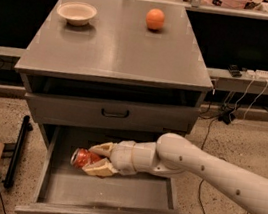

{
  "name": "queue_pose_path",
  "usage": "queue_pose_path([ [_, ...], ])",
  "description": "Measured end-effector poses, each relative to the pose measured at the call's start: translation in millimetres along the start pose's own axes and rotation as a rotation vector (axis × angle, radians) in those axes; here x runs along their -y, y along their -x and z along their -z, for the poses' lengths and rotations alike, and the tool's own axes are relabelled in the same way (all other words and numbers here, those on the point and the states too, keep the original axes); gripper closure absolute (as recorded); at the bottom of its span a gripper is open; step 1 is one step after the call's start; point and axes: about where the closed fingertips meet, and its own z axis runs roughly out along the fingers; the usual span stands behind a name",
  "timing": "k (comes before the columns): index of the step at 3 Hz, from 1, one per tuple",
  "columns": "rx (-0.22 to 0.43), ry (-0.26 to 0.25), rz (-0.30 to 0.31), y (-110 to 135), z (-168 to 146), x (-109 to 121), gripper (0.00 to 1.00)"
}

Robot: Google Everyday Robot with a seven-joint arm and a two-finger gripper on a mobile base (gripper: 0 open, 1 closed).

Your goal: Pick coke can from middle drawer and place on counter

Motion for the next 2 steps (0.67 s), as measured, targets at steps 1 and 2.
queue_pose_path([
  [1, 0.071, -0.083, 0.102, 65.4, 87.6, 16.4, 1.0],
  [2, 0.056, -0.178, 0.209, 131.8, 167.0, 48.9, 1.0],
])
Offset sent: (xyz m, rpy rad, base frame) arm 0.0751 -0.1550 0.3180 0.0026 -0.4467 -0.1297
